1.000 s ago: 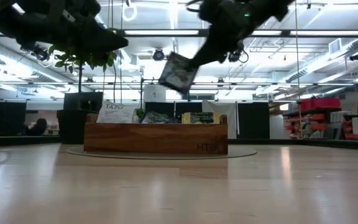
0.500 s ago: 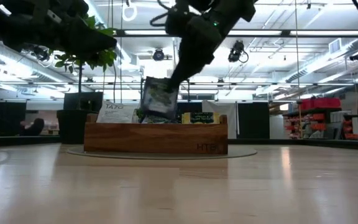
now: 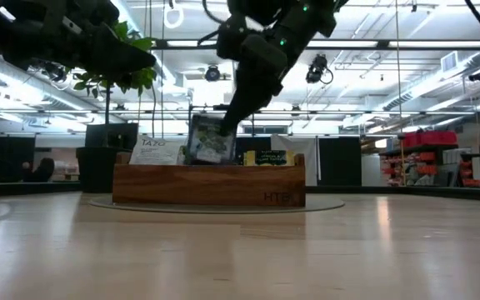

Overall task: Pick & Place Tea
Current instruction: Put the purple tea bag into the middle compartment of the wooden organizer, then put the orange tea bag into the left compartment of the wooden organizer

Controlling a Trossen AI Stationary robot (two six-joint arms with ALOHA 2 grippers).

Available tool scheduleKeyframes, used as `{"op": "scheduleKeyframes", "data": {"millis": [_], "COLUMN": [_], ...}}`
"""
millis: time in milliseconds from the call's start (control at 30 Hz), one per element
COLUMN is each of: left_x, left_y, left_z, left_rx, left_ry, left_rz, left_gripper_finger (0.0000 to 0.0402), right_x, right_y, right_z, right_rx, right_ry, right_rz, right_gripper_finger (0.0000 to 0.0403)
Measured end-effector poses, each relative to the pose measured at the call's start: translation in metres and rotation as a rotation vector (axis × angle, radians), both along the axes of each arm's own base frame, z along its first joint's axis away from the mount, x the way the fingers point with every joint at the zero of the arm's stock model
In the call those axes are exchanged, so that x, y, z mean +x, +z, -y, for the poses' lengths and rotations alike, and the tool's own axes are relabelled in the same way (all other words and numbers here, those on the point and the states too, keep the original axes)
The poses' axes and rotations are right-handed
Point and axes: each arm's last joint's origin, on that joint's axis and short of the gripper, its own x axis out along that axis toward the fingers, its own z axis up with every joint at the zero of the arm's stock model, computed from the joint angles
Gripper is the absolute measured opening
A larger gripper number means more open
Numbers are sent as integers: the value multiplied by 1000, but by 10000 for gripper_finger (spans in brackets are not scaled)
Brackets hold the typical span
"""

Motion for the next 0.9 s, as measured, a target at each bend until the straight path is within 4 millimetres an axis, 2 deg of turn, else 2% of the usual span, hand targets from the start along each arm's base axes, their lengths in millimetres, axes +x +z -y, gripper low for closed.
{"op": "scheduleKeyframes", "data": {"millis": [200, 500, 900], "left_x": [0, 0, 0], "left_y": [0, 0, -1], "left_z": [0, 0, -1], "left_rx": [0, 0, 9], "left_ry": [2, 2, 27], "left_rz": [-2, -5, -15], "left_gripper_finger": [9, 10, 10], "right_x": [6, 10, 11], "right_y": [-24, -28, -24], "right_z": [0, 0, -6], "right_rx": [2, -1, 12], "right_ry": [0, 5, 64], "right_rz": [-70, -54, -25], "right_gripper_finger": [0, 2, 80]}}
